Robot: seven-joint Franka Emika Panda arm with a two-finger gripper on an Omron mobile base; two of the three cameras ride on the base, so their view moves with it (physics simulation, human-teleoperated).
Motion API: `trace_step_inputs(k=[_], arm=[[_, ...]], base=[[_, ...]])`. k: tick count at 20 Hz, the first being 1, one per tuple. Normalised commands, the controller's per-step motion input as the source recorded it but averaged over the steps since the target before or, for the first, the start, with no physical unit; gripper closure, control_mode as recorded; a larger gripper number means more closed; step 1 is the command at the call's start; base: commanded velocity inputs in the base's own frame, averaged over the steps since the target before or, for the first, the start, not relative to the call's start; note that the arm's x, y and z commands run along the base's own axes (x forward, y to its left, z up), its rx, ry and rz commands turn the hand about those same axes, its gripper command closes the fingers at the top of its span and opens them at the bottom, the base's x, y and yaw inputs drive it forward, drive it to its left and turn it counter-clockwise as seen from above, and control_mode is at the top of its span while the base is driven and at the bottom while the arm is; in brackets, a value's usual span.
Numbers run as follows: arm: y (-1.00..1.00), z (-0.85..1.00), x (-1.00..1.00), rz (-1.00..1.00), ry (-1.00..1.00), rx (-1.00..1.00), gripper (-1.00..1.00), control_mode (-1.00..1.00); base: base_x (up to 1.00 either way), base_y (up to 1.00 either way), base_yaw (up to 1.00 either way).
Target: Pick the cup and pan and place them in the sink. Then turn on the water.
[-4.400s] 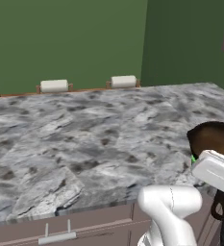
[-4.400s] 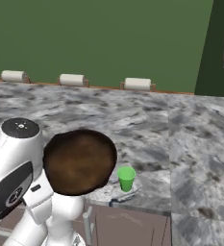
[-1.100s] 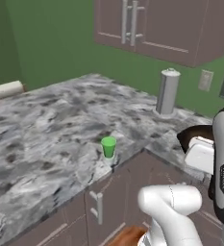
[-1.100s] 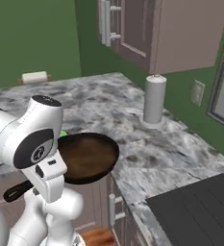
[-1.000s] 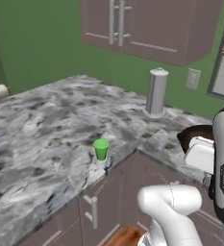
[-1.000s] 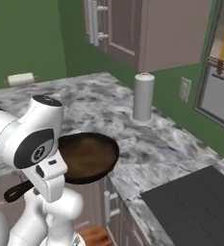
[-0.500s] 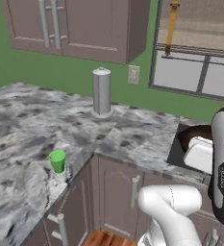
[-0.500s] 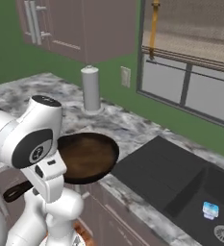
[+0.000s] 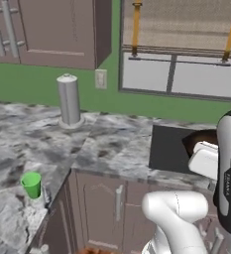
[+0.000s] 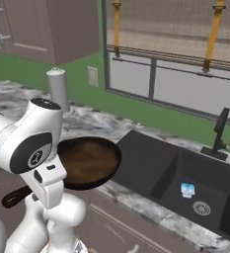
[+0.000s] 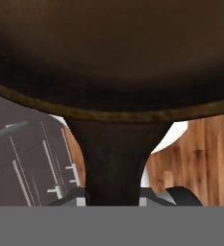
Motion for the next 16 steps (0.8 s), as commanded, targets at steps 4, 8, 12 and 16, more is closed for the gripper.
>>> trace_step_inputs(k=[4,8,12,16], arm=[[0.0,0.0,0.0,0.0,0.0,0.0,1.0,1.0],[0.0,0.0,0.0,0.0,0.0,0.0,1.0,1.0],[0.0,0.0,0.0,0.0,0.0,0.0,1.0,1.0],[0.0,0.0,0.0,0.0,0.0,0.0,1.0,1.0]], base=[[-0.04,-0.11,-0.31],[-0.1,-0.39,-0.24],[-0.27,-0.69,-0.28],[0.02,-0.45,-0.24]])
